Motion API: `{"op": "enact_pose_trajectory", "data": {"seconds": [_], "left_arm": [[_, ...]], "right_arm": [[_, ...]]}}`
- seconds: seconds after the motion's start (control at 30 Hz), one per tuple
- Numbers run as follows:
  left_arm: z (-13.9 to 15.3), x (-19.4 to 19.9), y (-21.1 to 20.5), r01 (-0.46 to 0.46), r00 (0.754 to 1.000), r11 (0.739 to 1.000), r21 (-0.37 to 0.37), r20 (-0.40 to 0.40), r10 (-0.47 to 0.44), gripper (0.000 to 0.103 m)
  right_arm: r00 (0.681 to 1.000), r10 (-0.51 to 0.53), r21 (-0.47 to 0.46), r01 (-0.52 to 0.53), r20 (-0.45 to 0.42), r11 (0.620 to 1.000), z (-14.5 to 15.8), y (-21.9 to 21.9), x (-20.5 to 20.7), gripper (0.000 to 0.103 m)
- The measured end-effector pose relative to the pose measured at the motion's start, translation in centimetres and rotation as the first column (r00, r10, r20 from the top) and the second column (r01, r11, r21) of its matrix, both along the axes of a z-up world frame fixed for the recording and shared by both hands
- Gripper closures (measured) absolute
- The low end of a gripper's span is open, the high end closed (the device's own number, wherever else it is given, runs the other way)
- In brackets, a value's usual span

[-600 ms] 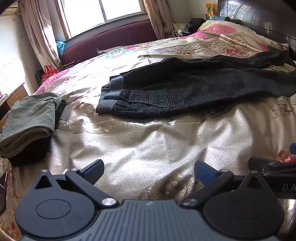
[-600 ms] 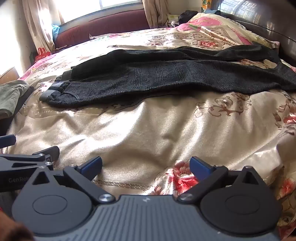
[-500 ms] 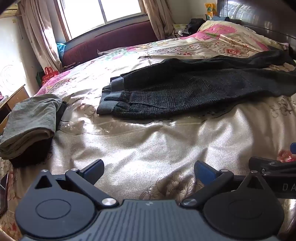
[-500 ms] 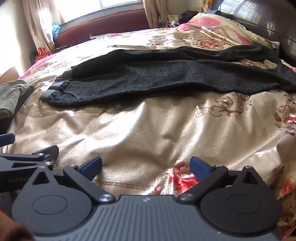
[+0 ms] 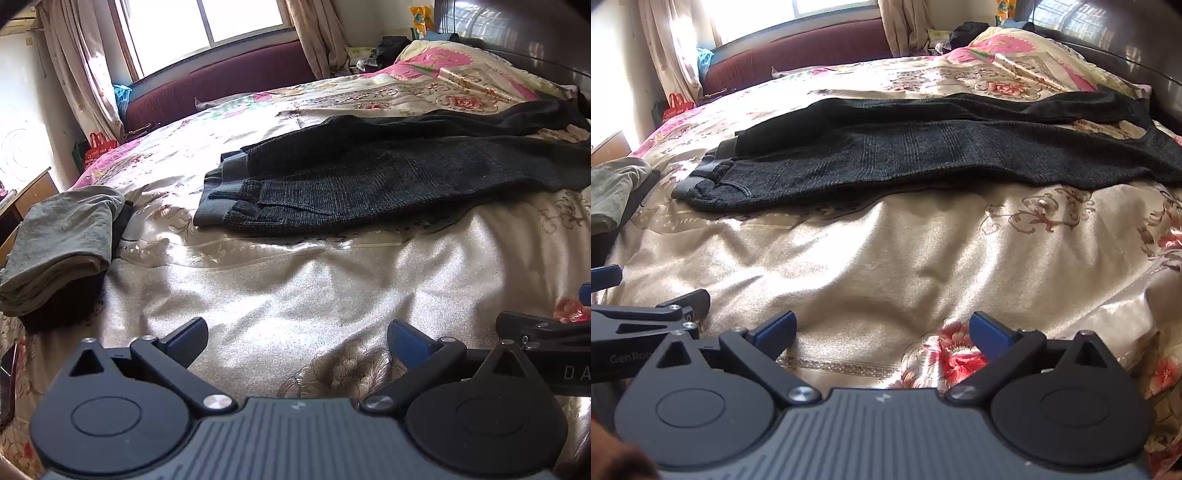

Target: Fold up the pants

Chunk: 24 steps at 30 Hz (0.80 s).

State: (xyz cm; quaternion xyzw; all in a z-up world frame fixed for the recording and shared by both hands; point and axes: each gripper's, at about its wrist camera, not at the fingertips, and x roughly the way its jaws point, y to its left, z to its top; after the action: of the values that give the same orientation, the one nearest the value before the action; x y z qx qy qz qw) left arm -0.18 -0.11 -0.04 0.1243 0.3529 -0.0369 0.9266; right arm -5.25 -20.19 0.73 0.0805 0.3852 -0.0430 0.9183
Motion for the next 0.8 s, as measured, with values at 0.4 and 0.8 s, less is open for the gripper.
{"op": "enact_pose_trajectory", "data": {"seconds": [0.4,0.8], "left_arm": [[0.07,-0.04,-0.08,0.001,1.000,1.000,0.005,0.006,-0.001,0.000],[0.25,-0.33,0.00,0.009,0.999,1.000,0.013,0.031,-0.009,0.000]], "right_arm": [[1.000,0.002,0.001,-0.002,0.000,1.000,0.06,-0.19,-0.25,0.005],[1.000,0.007,0.001,-0.007,0.006,1.000,0.23,0.28,0.11,0.006]]}}
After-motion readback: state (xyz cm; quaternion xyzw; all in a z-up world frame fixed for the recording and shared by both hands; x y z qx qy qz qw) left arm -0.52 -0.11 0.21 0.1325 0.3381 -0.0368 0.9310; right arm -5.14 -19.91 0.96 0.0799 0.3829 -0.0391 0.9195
